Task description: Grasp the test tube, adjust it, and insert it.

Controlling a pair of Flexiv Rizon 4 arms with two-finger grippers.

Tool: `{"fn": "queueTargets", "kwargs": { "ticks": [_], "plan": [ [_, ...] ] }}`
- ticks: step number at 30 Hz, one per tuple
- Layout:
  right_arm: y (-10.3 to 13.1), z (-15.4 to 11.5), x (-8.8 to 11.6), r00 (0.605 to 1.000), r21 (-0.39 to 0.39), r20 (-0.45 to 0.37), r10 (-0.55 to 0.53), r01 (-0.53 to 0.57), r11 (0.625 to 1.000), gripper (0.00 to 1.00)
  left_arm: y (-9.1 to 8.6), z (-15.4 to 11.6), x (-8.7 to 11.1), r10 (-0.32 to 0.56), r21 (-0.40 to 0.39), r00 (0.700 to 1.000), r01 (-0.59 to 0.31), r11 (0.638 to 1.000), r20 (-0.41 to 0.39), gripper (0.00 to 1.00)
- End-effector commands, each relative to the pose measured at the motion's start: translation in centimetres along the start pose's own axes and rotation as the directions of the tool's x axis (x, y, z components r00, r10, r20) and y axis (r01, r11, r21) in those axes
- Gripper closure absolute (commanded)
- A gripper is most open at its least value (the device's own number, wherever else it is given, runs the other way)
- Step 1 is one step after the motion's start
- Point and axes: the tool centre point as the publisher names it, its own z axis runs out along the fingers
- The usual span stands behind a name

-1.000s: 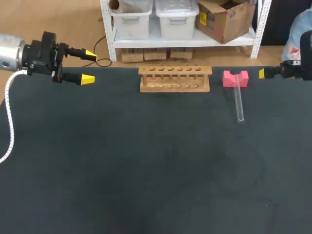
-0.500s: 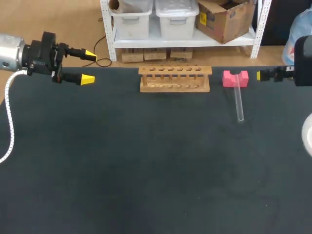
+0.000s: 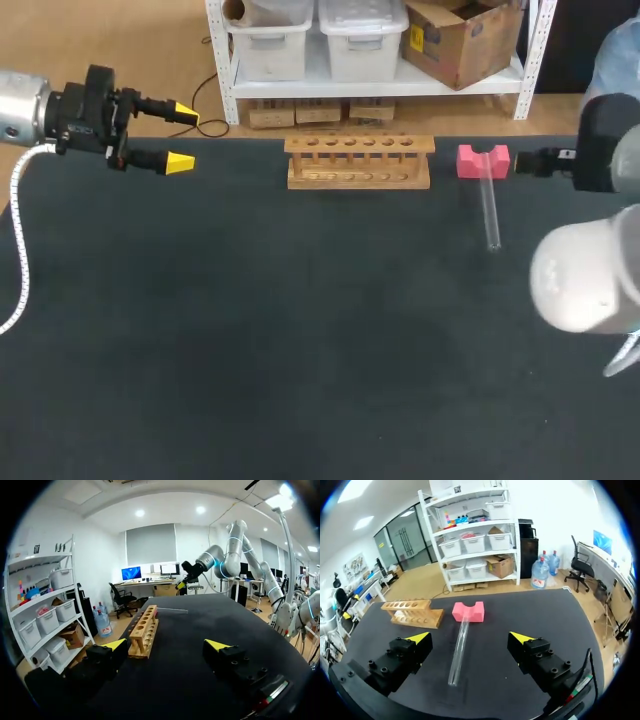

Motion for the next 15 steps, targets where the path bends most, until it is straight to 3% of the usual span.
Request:
{"fn": "queueTargets", "kwargs": {
  "ticks": [1,15],
  "plan": [
    [0.8,1.7,0.5,0.999,0.699,0.034,-0.010,-0.017,0.715,0.00,-0.2,0.0,0.0,0.002,-0.006,1.000,-0.002,1.000,0.000,0.00],
    [1.4,4.4,0.6,0.999,0.734,0.045,0.010,-0.040,0.678,0.00,-0.2,0.0,0.0,0.002,-0.006,1.000,-0.002,1.000,0.000,0.00]
  ]
}}
